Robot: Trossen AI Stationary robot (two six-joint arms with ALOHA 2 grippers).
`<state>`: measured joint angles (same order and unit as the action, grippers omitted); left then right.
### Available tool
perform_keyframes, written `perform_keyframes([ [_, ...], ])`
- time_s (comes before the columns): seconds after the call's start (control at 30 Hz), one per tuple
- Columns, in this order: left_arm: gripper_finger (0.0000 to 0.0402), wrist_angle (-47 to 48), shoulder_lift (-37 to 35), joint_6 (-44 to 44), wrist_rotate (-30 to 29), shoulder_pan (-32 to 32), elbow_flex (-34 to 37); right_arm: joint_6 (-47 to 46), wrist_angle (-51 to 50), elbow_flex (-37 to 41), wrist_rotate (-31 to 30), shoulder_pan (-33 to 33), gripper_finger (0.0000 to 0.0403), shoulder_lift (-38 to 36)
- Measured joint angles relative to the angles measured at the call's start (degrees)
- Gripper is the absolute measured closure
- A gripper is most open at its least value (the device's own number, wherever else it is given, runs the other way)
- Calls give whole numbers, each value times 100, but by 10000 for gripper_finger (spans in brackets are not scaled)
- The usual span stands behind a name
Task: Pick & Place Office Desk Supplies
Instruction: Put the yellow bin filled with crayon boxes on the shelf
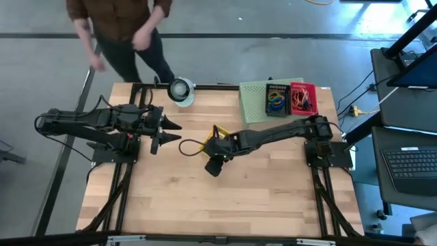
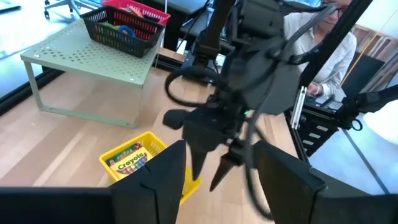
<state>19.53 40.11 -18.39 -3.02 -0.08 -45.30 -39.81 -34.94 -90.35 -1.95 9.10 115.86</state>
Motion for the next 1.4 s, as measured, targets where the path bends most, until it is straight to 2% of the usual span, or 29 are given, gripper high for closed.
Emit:
perform_keyframes([
  [0.37, 213, -14, -207, 17, 5, 0, 0, 557, 216, -7, 94, -188, 269, 289],
  [0.6, 213, -40, -453, -31, 1, 0, 0, 687, 396, -2, 534, -220, 287, 710],
  [0.83, 213, -7, -636, -253, 5, 0, -2, 595, 389, -11, 363, -234, 296, 907],
  [1.03, 213, 16, -707, -348, 69, 2, -2, 620, 367, -11, 278, -341, 330, 909],
  [1.27, 213, 24, -705, -348, 172, 2, -2, 639, 373, -15, 180, -441, 389, 942],
  [1.4, 213, 52, -705, -346, 172, 2, -2, 677, 385, -15, 101, -443, 397, 946],
])
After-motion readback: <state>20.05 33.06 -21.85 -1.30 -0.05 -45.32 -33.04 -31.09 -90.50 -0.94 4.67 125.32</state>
